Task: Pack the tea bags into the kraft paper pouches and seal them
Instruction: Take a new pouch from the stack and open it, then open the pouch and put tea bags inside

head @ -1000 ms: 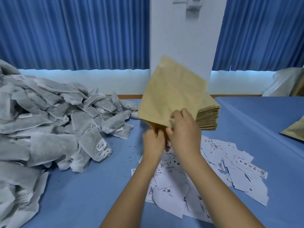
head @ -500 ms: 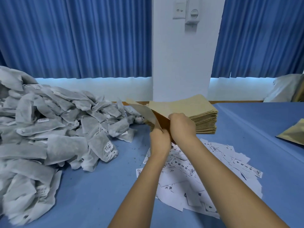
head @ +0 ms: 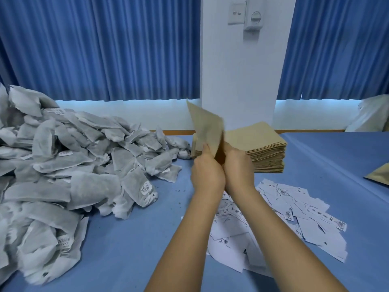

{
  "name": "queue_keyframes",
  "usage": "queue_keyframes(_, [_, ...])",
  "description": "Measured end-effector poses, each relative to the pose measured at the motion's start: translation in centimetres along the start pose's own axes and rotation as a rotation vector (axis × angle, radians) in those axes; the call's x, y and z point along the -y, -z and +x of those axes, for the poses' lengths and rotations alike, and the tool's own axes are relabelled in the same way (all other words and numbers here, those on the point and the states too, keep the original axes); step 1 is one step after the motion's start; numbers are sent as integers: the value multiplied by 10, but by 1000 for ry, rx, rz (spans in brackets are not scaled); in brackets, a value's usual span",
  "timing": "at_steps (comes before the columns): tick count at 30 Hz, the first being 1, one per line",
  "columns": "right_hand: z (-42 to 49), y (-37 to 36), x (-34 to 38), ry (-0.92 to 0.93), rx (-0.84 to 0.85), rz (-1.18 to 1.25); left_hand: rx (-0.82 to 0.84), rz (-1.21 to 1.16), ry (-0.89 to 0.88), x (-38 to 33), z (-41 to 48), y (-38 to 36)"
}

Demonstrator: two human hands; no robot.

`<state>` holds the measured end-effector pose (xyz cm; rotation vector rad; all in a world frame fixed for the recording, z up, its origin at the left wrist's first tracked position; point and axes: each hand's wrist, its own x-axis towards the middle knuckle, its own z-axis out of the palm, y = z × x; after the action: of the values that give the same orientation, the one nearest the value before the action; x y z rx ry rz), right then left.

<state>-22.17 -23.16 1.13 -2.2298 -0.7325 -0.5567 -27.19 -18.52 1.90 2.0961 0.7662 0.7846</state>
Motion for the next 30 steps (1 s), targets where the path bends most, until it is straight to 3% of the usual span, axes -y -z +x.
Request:
queue_keyframes(4, [-7,-3,-20,-282,-58,534,13,368,-50,-26,-24,-11])
queue_keyframes(5, [-8,-3,-24,-289,-94,553,23,411,-39,-29,-26,-12])
queue_keyframes(9, [16,10,-43,-311,-149,262,84,452,10,-15,-8,8])
queue_keyframes(12, [23,11,-41,-258,-225,277,125,293,-134,-9,-8,3])
queue_keyframes(16, [5,3,-24,-64,-157,379,81,-37,-339,0,-3,-10])
queue_keyframes(19, [13,4,-47,-152,-190,342,-128,-282,-241,36,19,9])
queue_keyframes(22, [10,-2,-48,-198,-64,585,-215,-427,-169,63,22,19])
queue_keyframes(24, [4,-12,-44,-188,-10,695,-165,-443,-235,75,20,17])
queue_keyframes(26, [-1,-21,-46,-205,8,724,36,-449,-315,89,18,19])
queue_keyframes(28, [-8,-29,-48,-195,-28,629,113,-243,-270,112,24,22])
queue_keyframes(30, [-16,-36,-48,-136,-74,521,-83,317,-15,142,34,28])
